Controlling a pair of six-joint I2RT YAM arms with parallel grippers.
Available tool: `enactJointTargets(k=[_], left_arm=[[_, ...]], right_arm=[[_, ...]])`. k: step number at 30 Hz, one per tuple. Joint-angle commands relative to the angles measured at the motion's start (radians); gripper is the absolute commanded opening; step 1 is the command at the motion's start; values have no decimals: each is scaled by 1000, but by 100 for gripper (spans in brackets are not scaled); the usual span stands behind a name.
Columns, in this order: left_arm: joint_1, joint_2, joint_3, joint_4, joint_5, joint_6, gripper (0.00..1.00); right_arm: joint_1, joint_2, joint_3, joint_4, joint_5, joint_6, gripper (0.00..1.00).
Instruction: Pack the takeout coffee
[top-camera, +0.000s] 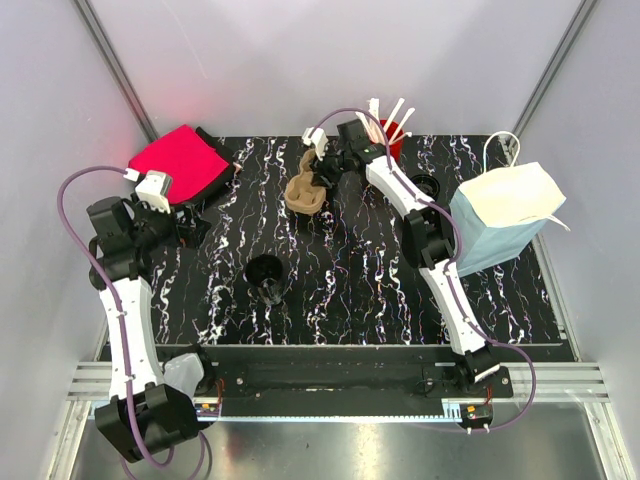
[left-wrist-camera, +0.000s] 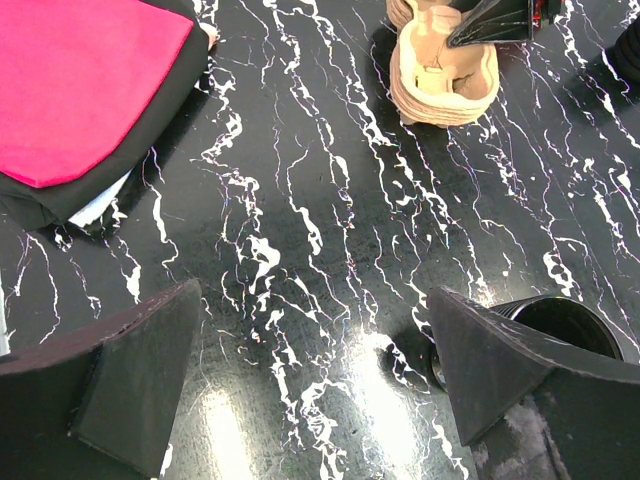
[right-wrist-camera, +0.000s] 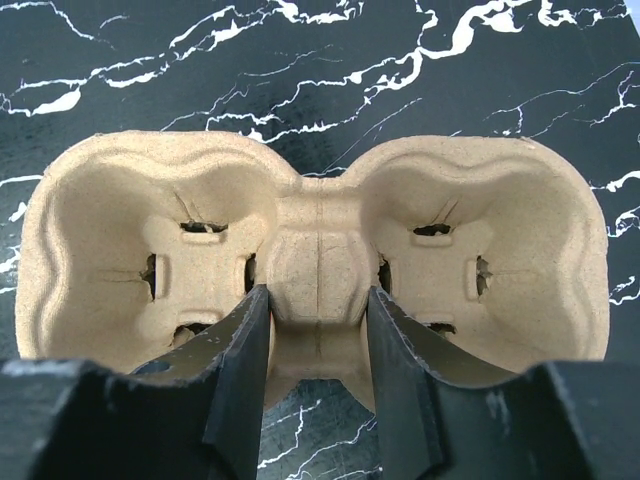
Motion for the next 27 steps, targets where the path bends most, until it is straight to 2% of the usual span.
enactJointTargets(k=[1,4,16,23,27], left_arm=[[7,6,-7,43,28,11,99],[7,7,-7,43,27,12,99],[7,15,-7,47,28,12,99],[7,16,-7,48,23,9,99],[7,15,-9,50,23,9,99]], right_arm=[[16,0,65,71,3,51,36],[16,3,67,102,33,83,34],[16,43,68,254,314,158,29],[16,86,114,355,526,181,27],[17,73,122,381,523,206,25]])
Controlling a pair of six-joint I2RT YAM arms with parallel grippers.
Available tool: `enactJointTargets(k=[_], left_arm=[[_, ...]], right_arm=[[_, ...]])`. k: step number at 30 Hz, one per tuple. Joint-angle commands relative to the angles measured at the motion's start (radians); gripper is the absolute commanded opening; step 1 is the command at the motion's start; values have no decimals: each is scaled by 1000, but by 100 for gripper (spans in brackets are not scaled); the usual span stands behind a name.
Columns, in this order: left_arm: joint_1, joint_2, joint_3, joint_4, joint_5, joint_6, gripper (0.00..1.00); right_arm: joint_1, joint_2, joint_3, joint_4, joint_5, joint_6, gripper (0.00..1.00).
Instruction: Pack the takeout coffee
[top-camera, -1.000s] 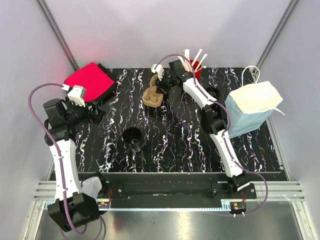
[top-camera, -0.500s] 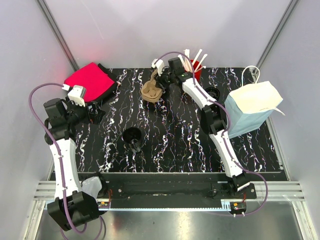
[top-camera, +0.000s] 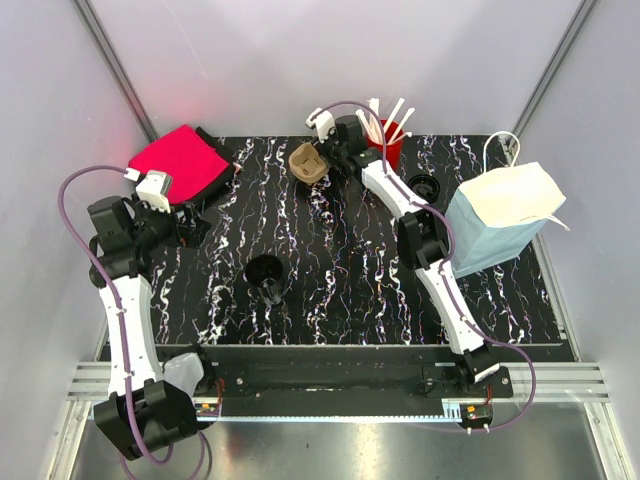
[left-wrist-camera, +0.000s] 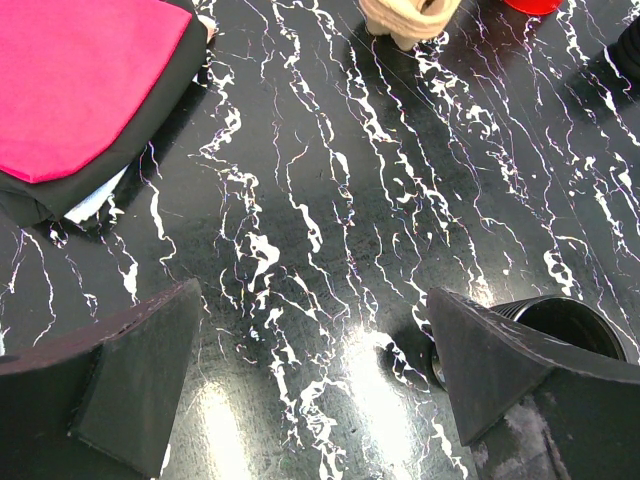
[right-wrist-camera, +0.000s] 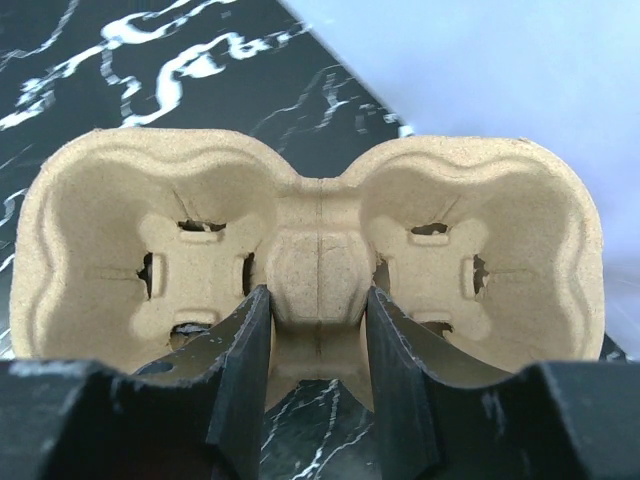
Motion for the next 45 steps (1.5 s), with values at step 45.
enactJointTargets(k=[45], left_arm=[[-990,788,1075,-55,-533,148,99]], right_arm=[[-101,-1476,-913,34,766,-276,21]])
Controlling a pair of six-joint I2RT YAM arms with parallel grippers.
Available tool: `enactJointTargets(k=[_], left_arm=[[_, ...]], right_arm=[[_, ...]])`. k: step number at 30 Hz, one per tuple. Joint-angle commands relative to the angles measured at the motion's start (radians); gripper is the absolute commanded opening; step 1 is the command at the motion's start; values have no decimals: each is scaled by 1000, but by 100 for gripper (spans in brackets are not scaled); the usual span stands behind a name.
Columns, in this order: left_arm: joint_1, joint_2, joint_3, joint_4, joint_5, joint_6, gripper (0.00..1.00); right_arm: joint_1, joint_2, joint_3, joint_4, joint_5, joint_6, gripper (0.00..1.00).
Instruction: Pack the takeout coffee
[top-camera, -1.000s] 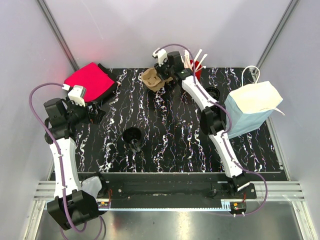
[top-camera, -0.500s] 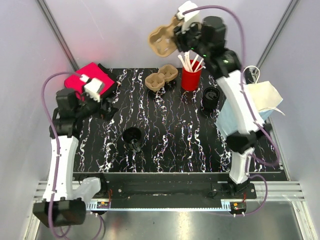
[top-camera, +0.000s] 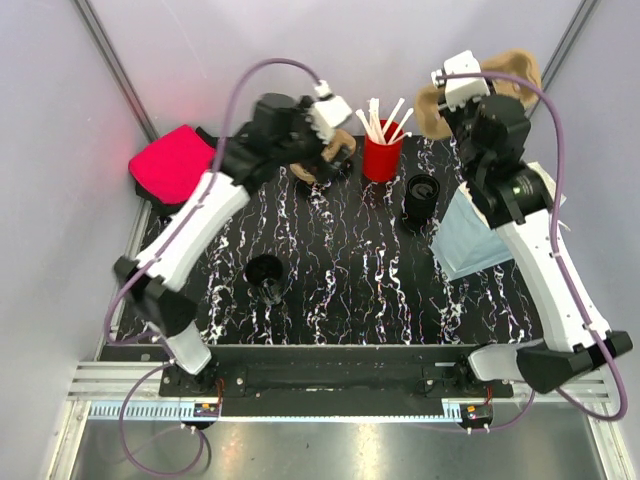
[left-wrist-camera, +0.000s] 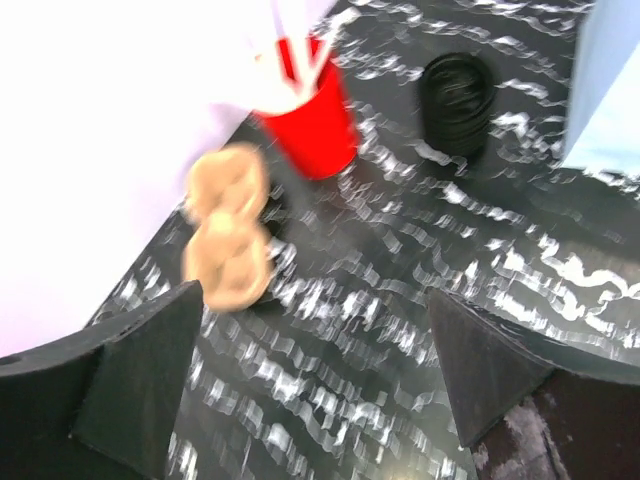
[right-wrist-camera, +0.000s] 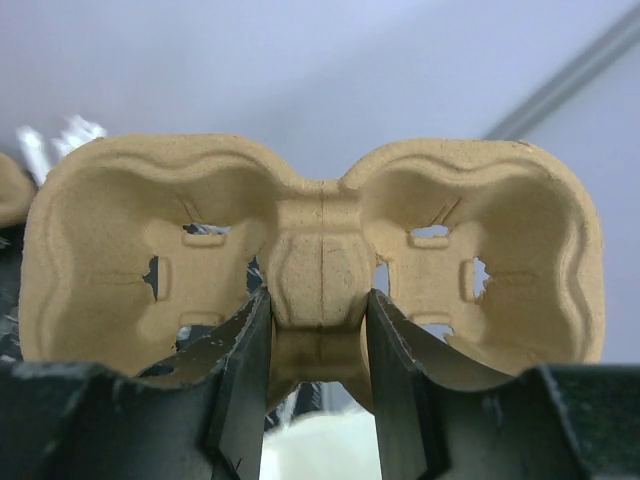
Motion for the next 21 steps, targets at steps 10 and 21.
enactJointTargets(k=[10,21], left_arm=[[-190,384,447,69,-46,-153,99],[-185,298,295,55,-135,-201,99]], right_arm=[[-141,-351,-369,177,269,-295,21],[-152,-361,-527,102,222,-241,21]])
